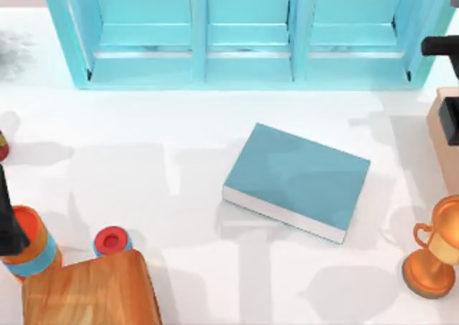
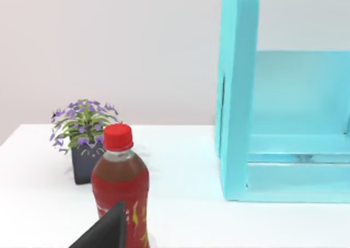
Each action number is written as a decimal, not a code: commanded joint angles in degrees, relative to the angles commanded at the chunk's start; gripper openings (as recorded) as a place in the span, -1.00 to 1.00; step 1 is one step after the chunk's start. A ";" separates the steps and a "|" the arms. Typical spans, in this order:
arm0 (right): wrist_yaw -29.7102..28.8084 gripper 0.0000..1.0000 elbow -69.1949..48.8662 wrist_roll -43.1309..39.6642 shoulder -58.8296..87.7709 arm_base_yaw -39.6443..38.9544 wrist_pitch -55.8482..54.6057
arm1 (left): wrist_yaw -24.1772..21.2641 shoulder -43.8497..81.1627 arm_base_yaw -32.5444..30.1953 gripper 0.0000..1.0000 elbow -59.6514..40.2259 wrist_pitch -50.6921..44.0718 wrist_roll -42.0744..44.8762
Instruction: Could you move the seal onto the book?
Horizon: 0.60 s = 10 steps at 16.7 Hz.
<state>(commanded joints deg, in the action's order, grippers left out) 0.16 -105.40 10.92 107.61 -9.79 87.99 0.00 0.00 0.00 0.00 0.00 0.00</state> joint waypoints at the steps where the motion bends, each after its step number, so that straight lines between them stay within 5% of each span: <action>1: -0.02 -1.00 -0.82 1.64 1.48 -1.62 -0.62 | 0.00 0.00 0.00 1.00 0.00 0.00 0.00; 10: -0.49 -1.00 -9.46 21.77 18.11 -21.44 -8.87 | 0.00 0.00 0.00 1.00 0.00 0.00 0.00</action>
<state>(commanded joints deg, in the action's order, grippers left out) -0.33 -114.87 32.68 125.72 -31.23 79.12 0.00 0.00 0.00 0.00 0.00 0.00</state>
